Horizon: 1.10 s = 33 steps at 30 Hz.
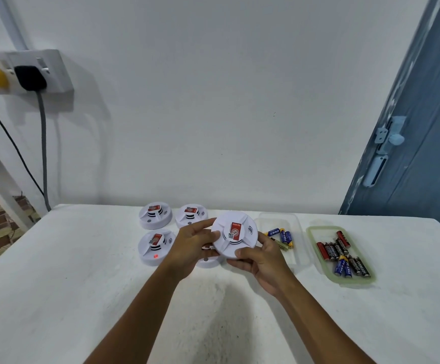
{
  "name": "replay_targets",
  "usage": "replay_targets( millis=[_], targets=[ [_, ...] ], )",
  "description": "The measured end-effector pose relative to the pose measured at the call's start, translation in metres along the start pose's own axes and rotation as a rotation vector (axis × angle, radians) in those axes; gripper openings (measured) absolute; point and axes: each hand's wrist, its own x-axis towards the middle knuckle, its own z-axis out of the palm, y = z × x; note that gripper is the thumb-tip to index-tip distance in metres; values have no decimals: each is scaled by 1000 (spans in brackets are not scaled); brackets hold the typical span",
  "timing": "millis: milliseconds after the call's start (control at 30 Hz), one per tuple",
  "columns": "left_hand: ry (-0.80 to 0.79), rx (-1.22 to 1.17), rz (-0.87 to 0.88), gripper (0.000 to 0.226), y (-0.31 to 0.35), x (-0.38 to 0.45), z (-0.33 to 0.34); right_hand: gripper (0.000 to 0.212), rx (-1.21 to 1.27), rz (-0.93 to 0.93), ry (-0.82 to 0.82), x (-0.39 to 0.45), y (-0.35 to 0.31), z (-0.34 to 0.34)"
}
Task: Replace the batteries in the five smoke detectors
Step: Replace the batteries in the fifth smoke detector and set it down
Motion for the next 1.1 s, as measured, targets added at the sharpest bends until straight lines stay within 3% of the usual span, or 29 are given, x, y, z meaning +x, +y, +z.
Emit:
replay_targets(
  millis=[400, 567, 733, 1100],
  targets=[
    [-10, -1, 17, 31, -2, -3, -1, 45, -11, -18, 14, -3, 3, 1],
    [-1, 2, 15, 31, 0, -3, -3, 33, 126, 48, -31, -4, -3, 3],
    [9, -9, 5, 33, 0, -3, -4, 43, 213, 128, 39, -1, -1, 1],
    [12, -3, -1, 34, -1, -4, -4, 37, 188, 115, 66, -3, 0, 3]
  ],
)
